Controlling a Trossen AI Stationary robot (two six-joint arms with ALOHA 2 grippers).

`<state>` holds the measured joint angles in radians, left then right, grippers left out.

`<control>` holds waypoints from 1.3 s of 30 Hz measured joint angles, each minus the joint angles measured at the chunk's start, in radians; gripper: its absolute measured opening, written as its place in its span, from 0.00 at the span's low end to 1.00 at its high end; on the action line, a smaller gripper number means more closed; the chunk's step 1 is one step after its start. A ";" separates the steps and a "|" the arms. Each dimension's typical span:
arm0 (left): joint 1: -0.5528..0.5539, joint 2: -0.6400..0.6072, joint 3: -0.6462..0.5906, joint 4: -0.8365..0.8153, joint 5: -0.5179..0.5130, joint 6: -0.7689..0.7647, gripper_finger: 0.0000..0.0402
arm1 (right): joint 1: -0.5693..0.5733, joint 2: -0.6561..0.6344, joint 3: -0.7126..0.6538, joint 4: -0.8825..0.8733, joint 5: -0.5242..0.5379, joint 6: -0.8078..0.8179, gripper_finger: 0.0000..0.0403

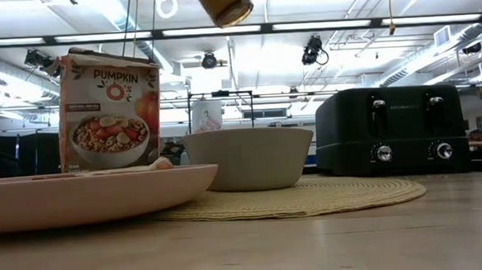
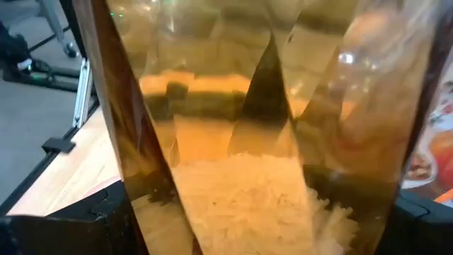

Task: Arrange a breakfast setting
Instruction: Put the orange cup on the top right of the gray bowl

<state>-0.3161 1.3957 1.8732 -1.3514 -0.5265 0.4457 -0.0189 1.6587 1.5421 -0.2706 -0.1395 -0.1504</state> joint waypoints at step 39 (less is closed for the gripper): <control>0.169 -0.327 -1.099 1.519 -0.070 -0.572 0.63 | 0.252 -0.460 -1.087 0.942 0.833 0.262 0.89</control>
<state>-0.1476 1.0683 0.7742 0.1675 -0.5970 -0.1267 0.2331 1.1989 0.4547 0.6714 0.6935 0.1121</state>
